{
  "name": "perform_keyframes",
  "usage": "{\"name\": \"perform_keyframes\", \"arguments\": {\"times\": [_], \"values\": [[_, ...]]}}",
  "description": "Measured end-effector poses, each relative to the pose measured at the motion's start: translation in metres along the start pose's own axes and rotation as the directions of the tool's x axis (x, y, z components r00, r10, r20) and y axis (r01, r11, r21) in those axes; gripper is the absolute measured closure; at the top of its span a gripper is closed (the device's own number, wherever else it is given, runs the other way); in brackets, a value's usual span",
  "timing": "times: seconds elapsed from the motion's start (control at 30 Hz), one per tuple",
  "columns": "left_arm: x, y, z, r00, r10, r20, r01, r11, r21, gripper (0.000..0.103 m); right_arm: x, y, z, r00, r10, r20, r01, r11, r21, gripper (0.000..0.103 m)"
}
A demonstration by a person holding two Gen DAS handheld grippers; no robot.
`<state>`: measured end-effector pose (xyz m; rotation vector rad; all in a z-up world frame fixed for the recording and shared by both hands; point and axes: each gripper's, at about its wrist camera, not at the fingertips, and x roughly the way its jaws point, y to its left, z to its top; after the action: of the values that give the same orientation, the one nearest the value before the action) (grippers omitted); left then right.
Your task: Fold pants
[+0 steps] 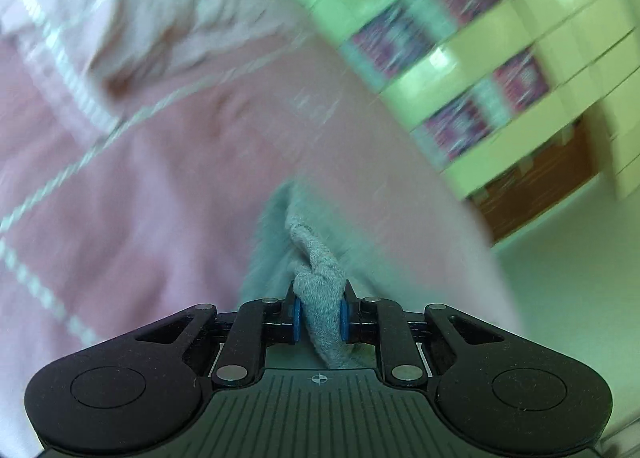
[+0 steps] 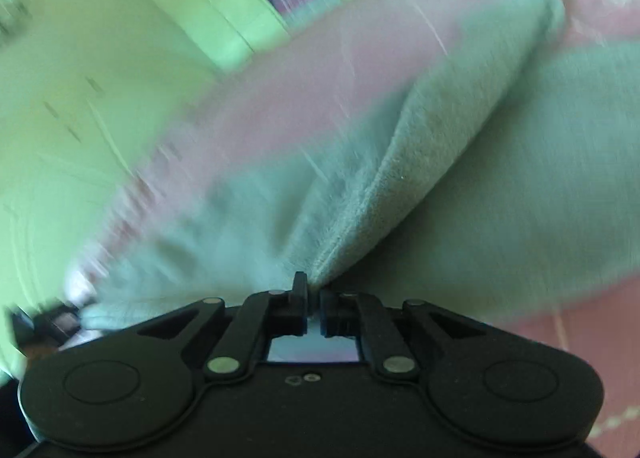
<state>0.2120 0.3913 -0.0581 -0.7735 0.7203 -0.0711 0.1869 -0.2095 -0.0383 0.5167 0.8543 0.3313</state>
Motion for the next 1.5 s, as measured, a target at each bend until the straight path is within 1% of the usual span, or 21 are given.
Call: {"name": "perform_keyframes", "arguments": {"times": [0.1,0.23,0.3,0.4,0.43,0.47,0.5,0.57,0.67,0.77,0.8,0.83,0.9,1.0,1.07,1.17,1.27,1.3,1.37,1.47,1.5], "values": [[-0.001,0.013,-0.009,0.998,-0.036,0.051,0.04,0.997,-0.073,0.085,-0.002,0.0,0.0,0.999,0.021,0.047,-0.024,0.998,0.052,0.103],[0.0,0.011,-0.015,0.997,-0.03,0.067,0.034,0.998,-0.058,0.085,0.002,0.004,0.004,0.999,0.009,0.036,-0.01,1.0,0.028,0.103],[-0.002,0.006,-0.015,0.997,-0.023,0.071,0.026,0.999,-0.031,0.085,0.0,0.005,0.006,0.999,0.019,0.037,-0.021,0.999,0.044,0.103],[-0.014,-0.008,-0.015,0.99,-0.061,0.124,0.056,0.997,0.046,0.085,-0.021,0.008,0.003,0.991,0.068,0.119,-0.073,0.997,0.038,0.103],[-0.013,-0.013,-0.014,0.994,-0.014,0.11,0.005,0.996,0.086,0.085,-0.021,0.011,0.001,0.99,0.062,0.125,-0.064,0.998,0.017,0.103],[-0.008,-0.011,-0.015,0.996,0.035,0.076,-0.043,0.994,0.103,0.085,-0.014,0.01,0.0,0.996,0.026,0.09,-0.027,1.0,0.009,0.103],[-0.006,-0.006,-0.017,0.997,0.05,0.058,-0.056,0.993,0.101,0.085,-0.003,0.004,-0.003,0.999,-0.01,0.033,0.009,1.0,0.024,0.103],[-0.009,-0.003,-0.017,0.997,0.042,0.069,-0.048,0.995,0.086,0.085,-0.001,-0.006,-0.004,0.999,0.018,0.035,-0.021,0.996,0.081,0.103],[-0.015,-0.003,-0.022,0.995,0.054,0.083,-0.063,0.992,0.106,0.085,-0.003,-0.001,-0.002,0.999,0.013,0.033,-0.015,0.998,0.062,0.103],[-0.025,0.003,-0.028,0.991,0.072,0.116,-0.08,0.995,0.065,0.069,-0.003,-0.003,0.001,0.999,0.032,0.027,-0.034,0.996,0.078,0.101],[-0.031,0.005,-0.035,0.984,0.107,0.14,-0.116,0.992,0.056,0.046,-0.007,-0.005,0.001,0.999,0.035,0.04,-0.038,0.995,0.087,0.096],[-0.036,0.001,-0.038,0.971,0.173,0.165,-0.184,0.981,0.057,0.024,-0.014,-0.007,0.001,0.998,0.032,0.059,-0.036,0.996,0.08,0.091],[-0.049,-0.011,-0.048,0.942,0.25,0.225,-0.277,0.956,0.096,0.022,-0.025,-0.009,0.002,0.995,0.018,0.095,-0.025,0.997,0.077,0.086],[-0.068,-0.042,-0.07,0.917,0.274,0.291,-0.335,0.924,0.186,0.022,-0.043,-0.018,0.004,0.986,-0.011,0.168,-0.006,0.995,0.101,0.084],[-0.074,-0.068,-0.087,0.91,0.267,0.316,-0.349,0.907,0.237,0.02,-0.053,-0.021,0.008,0.975,-0.039,0.22,0.017,0.995,0.102,0.084],[-0.071,-0.111,-0.118,0.899,0.26,0.352,-0.367,0.886,0.283,0.003,-0.067,-0.023,0.015,0.953,-0.084,0.292,0.058,0.994,0.095,0.084],[-0.048,-0.149,-0.147,0.896,0.28,0.345,-0.394,0.86,0.324,0.001,-0.072,-0.018,0.026,0.934,-0.119,0.336,0.104,0.993,0.064,0.084],[-0.034,-0.162,-0.157,0.887,0.311,0.342,-0.428,0.831,0.356,0.001,-0.069,-0.014,0.031,0.932,-0.136,0.336,0.127,0.991,0.048,0.084],[-0.013,-0.178,-0.171,0.851,0.394,0.346,-0.512,0.767,0.386,0.001,-0.068,-0.013,0.041,0.926,-0.156,0.344,0.164,0.986,0.005,0.084],[0.005,-0.193,-0.187,0.808,0.474,0.349,-0.585,0.712,0.388,0.0,-0.055,-0.003,0.054,0.922,-0.202,0.329,0.242,0.966,-0.086,0.084],[0.009,-0.194,-0.191,0.803,0.485,0.347,-0.594,0.697,0.402,0.0,-0.05,-0.001,0.058,0.923,-0.211,0.323,0.26,0.959,-0.114,0.084]]}}
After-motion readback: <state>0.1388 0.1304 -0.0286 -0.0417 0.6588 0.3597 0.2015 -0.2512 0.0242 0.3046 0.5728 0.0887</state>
